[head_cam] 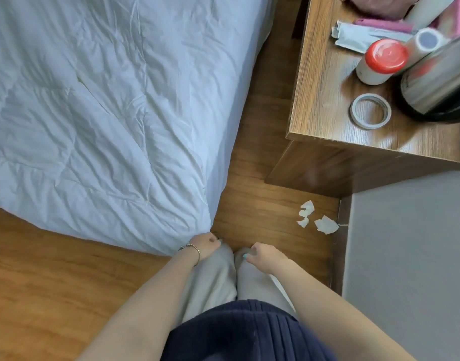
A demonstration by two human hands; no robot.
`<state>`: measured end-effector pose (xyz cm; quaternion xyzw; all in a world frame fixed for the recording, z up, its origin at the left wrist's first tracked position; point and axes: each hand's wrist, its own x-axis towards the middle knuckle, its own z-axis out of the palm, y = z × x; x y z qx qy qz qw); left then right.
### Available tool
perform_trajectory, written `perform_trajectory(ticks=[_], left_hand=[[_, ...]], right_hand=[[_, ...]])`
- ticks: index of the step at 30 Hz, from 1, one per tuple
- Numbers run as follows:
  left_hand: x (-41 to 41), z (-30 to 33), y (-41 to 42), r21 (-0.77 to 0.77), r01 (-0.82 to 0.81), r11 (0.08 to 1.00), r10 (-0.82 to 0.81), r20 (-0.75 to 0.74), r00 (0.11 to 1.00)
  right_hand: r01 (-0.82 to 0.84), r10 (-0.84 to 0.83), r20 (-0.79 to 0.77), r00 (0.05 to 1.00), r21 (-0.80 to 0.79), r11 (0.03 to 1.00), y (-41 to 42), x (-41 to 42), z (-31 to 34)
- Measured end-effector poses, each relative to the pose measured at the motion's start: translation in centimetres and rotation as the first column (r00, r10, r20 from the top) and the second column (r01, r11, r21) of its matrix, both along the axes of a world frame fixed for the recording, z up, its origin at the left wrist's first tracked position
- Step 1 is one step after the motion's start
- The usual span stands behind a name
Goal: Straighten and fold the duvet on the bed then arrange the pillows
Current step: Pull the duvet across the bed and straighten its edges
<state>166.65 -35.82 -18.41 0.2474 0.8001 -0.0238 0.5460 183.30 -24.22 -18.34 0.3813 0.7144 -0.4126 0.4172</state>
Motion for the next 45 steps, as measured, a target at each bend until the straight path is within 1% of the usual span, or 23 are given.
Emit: perform_trajectory(ticks=[2,4,6,8,12,14,16,19,23,25,30,35,37,39,40,41,43,44,45], left_hand=[[-0.8,0.2,0.2,0.021,-0.047,0.999,0.047,-0.031,0.998],[-1.5,0.4,-0.2,0.009,-0.119,0.993,0.119,-0.013,0.993],[-1.7,0.4,-0.2,0.007,-0.093,0.996,0.093,0.008,0.996],[-2.3,0.6,-1.1,0.014,-0.111,0.994,0.111,0.008,0.994],[-3.2,1.4,-4.7,0.002,-0.125,0.992,0.125,-0.018,0.992],[-4.6,2.0,-7.6,-0.034,-0.134,0.990,0.132,-0.050,0.990],[-6.6,2.9,-10.0,-0.043,-0.123,0.991,0.118,-0.103,0.988],[-11.2,4.4,-15.9,-0.016,-0.153,0.988,0.148,-0.169,0.974],[-19.3,6.7,-24.4,0.065,-0.202,0.977,0.212,-0.264,0.941],[-23.8,8.0,-28.4,0.109,-0.203,0.973,0.228,-0.312,0.922],[-33.4,10.6,-37.3,0.221,-0.285,0.933,0.351,-0.366,0.862],[-43.0,9.3,-43.7,0.252,-0.342,0.905,0.415,-0.357,0.837],[-47.4,8.0,-45.2,0.293,-0.301,0.907,0.402,-0.395,0.826],[-52.1,6.2,-46.1,0.313,-0.210,0.926,0.341,-0.460,0.820],[-54.5,5.2,-46.5,0.307,-0.164,0.937,0.305,-0.493,0.815],[-56.8,4.1,-46.9,0.307,-0.136,0.942,0.284,-0.517,0.808],[-61.4,1.5,-47.8,0.324,-0.113,0.939,0.285,-0.551,0.784],[-63.7,0.3,-48.2,0.313,-0.084,0.946,0.260,-0.577,0.774],[-65.9,-0.8,-48.4,0.271,-0.033,0.962,0.196,-0.599,0.776]], right_hand=[[0.022,-0.022,-0.022,1.000,0.009,1.000,0.4,-0.8,0.5],[0.002,-0.001,-0.039,0.999,0.028,1.000,0.5,-2.3,1.0],[-0.032,0.033,-0.040,0.999,0.031,0.999,0.3,-3.4,1.4],[-0.114,0.115,-0.043,0.992,0.012,0.993,-0.4,-5.5,1.6],[-0.213,0.212,-0.072,0.975,-0.012,0.977,-3.0,-9.3,1.4],[-0.274,0.273,-0.088,0.958,-0.003,0.962,-5.0,-11.8,1.6],[-0.295,0.294,-0.105,0.950,0.005,0.956,-6.6,-14.2,2.2],[-0.359,0.362,-0.151,0.920,0.046,0.932,-11.3,-18.8,3.6],[-0.375,0.389,-0.228,0.893,0.104,0.921,-19.1,-26.8,5.2],[-0.333,0.355,-0.262,0.898,0.126,0.935,-23.0,-31.2,6.0],[-0.247,0.275,-0.350,0.896,0.125,0.961,-31.5,-41.1,8.9],[-0.206,0.246,-0.427,0.870,0.139,0.969,-37.3,-50.9,8.6],[-0.233,0.309,-0.459,0.833,0.215,0.948,-38.9,-55.2,7.4],[-0.232,0.378,-0.487,0.788,0.333,0.914,-40.5,-59.8,5.1],[-0.217,0.397,-0.481,0.782,0.386,0.896,-41.5,-61.9,3.8],[-0.206,0.413,-0.460,0.786,0.435,0.876,-42.4,-64.0,2.3],[-0.216,0.450,-0.370,0.813,0.525,0.823,-44.5,-68.2,-0.8],[-0.235,0.476,-0.308,0.824,0.578,0.781,-45.4,-70.2,-2.0],[-0.256,0.499,-0.248,0.830,0.626,0.737,-46.0,-71.8,-3.2]])
